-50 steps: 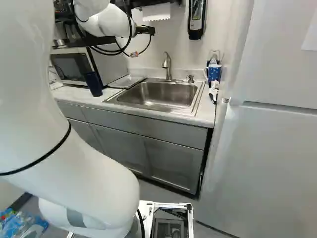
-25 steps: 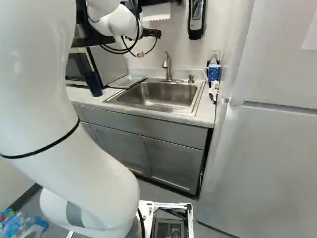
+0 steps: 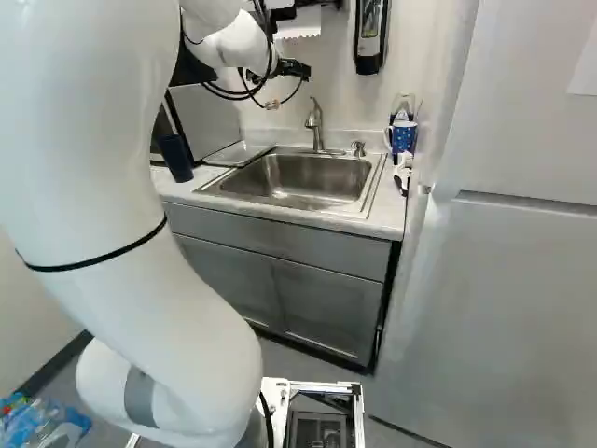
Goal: Rinse the cup and place it in the tray
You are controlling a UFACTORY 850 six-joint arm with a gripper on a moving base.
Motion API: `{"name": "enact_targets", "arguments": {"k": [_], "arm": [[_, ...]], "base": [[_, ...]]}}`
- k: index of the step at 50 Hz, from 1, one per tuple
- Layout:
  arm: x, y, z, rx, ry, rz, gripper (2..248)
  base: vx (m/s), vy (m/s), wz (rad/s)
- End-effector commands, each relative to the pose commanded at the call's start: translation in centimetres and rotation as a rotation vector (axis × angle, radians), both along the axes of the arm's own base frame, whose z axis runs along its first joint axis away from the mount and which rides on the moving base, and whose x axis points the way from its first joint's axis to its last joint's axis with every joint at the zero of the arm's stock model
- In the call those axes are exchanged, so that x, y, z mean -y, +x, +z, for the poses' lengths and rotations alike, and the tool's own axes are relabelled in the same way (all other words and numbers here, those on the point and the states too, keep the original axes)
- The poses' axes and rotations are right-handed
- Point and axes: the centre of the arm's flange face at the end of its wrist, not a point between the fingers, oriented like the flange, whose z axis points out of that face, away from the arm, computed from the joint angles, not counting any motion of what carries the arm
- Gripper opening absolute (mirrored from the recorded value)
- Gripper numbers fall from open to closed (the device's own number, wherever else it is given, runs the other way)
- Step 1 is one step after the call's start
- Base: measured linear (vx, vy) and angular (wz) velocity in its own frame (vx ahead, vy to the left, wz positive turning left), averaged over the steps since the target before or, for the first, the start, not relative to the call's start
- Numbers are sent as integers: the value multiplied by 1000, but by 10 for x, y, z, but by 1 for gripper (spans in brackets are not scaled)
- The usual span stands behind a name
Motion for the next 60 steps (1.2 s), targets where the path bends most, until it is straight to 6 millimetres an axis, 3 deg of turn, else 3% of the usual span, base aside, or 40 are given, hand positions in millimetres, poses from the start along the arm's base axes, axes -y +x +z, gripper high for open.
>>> {"name": "enact_targets", "arguments": {"k": [60], "arm": [[0,73,-29,-257,10,4,247]], "base": [[0,0,0]]}}
